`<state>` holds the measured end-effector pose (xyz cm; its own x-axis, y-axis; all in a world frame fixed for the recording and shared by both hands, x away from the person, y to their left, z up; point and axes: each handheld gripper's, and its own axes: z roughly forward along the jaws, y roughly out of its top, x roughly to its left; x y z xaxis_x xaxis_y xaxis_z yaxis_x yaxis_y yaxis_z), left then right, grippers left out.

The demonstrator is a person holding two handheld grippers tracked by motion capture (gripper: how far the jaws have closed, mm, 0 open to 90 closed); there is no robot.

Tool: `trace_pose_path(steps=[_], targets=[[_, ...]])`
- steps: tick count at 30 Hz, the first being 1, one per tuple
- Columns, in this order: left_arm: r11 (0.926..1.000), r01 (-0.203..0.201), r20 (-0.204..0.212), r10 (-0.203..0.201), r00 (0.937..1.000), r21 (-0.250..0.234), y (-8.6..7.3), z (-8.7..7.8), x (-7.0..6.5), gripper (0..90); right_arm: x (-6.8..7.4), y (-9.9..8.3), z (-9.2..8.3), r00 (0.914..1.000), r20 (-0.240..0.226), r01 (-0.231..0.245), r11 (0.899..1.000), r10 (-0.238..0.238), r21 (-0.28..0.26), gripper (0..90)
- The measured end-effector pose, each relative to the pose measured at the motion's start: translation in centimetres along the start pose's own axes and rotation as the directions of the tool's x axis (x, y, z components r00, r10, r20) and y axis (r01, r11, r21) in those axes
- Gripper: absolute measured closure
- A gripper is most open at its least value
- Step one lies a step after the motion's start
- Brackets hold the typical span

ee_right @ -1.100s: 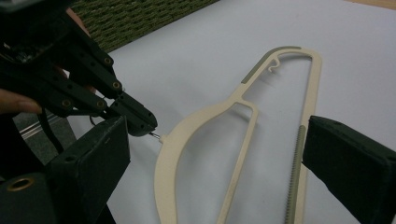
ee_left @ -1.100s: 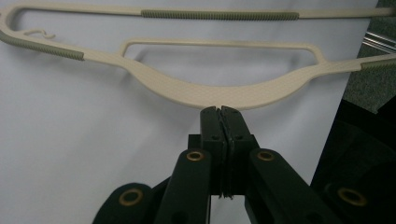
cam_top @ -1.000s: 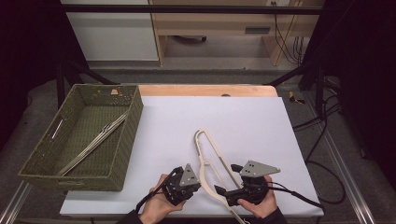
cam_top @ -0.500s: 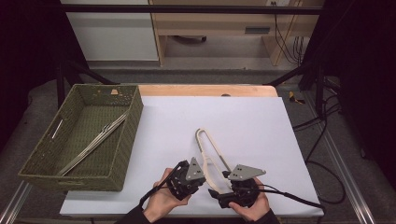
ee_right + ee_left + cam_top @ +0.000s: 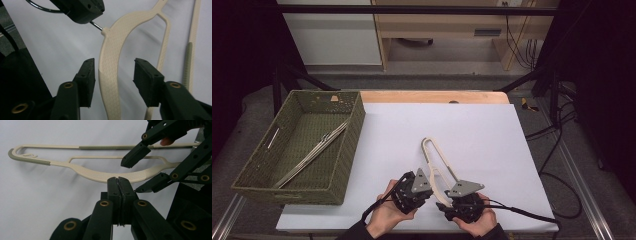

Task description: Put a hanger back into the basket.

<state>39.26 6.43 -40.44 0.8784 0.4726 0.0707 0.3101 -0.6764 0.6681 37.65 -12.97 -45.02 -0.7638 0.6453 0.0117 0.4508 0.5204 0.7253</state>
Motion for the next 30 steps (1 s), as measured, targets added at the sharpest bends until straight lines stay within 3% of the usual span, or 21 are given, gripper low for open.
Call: trace_pose_path(steps=[4,6,10,12,14,16,17,23,26,30], targets=[[0.9999,0.007,-0.001,-0.007,1.0000,-0.014,0.0,0.0,-0.1,88.8,0.0,-0.1,0.1,0.9995,-0.025,0.022,1.000,-0.022,0.006,69.3],[0.9999,0.001,-0.010,-0.001,0.9999,-0.014,0.0,-0.1,-0.1,88.8,0.2,0.0,0.0,0.9992,-0.039,0.007,1.000,-0.007,-0.002,73.5],[0.9994,0.003,-0.020,-0.003,0.9998,-0.034,0.0,-0.1,-0.4,88.7,0.1,-0.1,-0.2,0.9990,-0.034,0.030,1.000,-0.030,-0.002,74.1],[0.9983,-0.011,-0.021,0.009,0.9997,-0.057,0.0,-0.4,-0.2,89.7,0.1,0.0,-0.2,0.9992,-0.029,0.028,1.000,-0.028,-0.004,74.3],[0.9946,0.007,-0.007,-0.008,0.9999,-0.104,0.0,-0.6,-0.1,89.0,0.1,0.0,-0.2,0.9993,-0.025,0.028,1.000,-0.028,-0.009,74.3],[0.9894,0.023,-0.016,-0.025,0.9996,-0.143,0.1,-1.1,0.0,81.8,0.1,0.0,-0.3,0.9993,-0.025,0.027,1.000,-0.027,-0.008,74.4],[0.9892,0.013,-0.013,-0.015,0.9998,-0.146,0.1,-1.4,0.2,77.7,0.1,0.0,-0.4,0.9995,-0.021,0.025,1.000,-0.025,-0.012,74.5],[0.9619,0.044,-0.014,-0.050,0.9987,-0.270,0.1,-4.2,1.6,52.6,-0.4,0.3,-1.2,0.9996,-0.014,0.025,0.999,-0.025,-0.023,75.2],[0.9416,0.075,-0.015,-0.085,0.9963,-0.328,-0.4,-5.9,2.9,40.6,-0.6,0.4,-1.5,0.9997,-0.010,0.023,0.999,-0.023,-0.032,75.5],[0.9236,0.102,-0.029,-0.121,0.9922,-0.369,-1.3,-7.7,4.4,30.3,-0.8,0.6,-1.9,0.9999,-0.003,0.016,0.999,-0.016,-0.040,75.9]])
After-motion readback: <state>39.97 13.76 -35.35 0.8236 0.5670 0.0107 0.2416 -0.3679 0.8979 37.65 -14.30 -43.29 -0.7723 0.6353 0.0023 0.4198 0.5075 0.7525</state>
